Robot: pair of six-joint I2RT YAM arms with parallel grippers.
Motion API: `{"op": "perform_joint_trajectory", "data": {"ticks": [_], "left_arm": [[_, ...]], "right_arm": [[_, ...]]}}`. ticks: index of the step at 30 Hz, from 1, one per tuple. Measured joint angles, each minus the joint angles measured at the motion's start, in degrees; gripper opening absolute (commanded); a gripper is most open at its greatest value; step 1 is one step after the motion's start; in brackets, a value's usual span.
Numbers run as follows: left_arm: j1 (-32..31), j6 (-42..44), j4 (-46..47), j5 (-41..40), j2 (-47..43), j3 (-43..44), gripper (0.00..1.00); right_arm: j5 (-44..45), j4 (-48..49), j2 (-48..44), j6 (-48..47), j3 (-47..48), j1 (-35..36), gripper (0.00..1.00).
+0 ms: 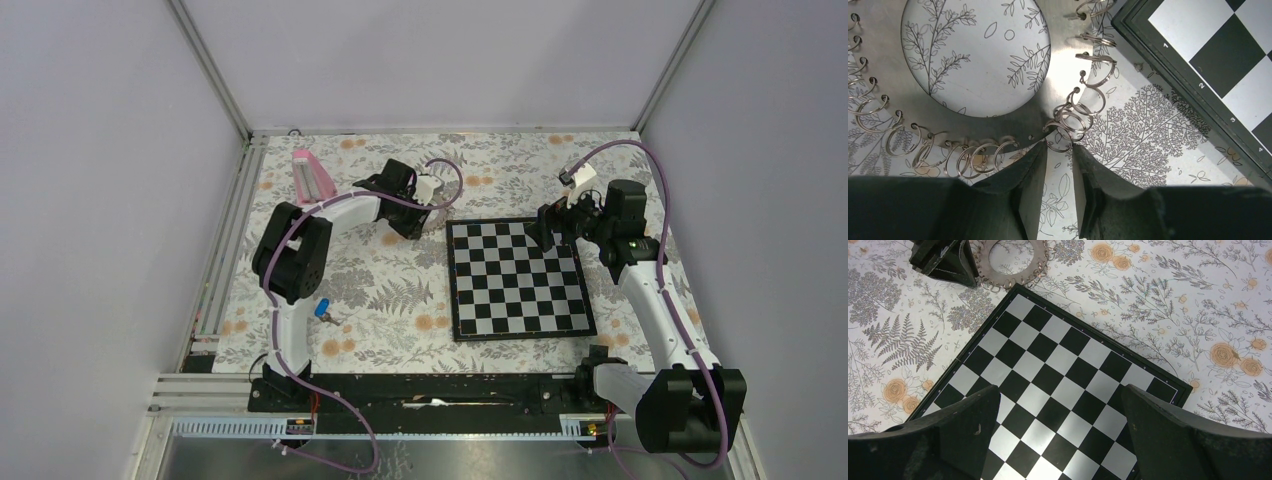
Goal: Put the keys on the keyring
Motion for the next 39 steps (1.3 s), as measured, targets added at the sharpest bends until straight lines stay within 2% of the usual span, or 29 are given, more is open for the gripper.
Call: {"op": "perform_joint_trajectory", "data": {"ticks": [27, 39], "left_arm": [[-0.9, 0.2, 3.6, -3.4, 0.0, 0.0, 0.22], [-0.9, 0.1, 4.6, -4.9, 0.0, -0.5, 0.21]], "right_arm": [[0.0, 0.0, 0.0, 0.0, -0.1, 0.0, 0.99], [0.0, 0.0, 0.0, 0.0, -0.3, 0.0, 0.99]]}}
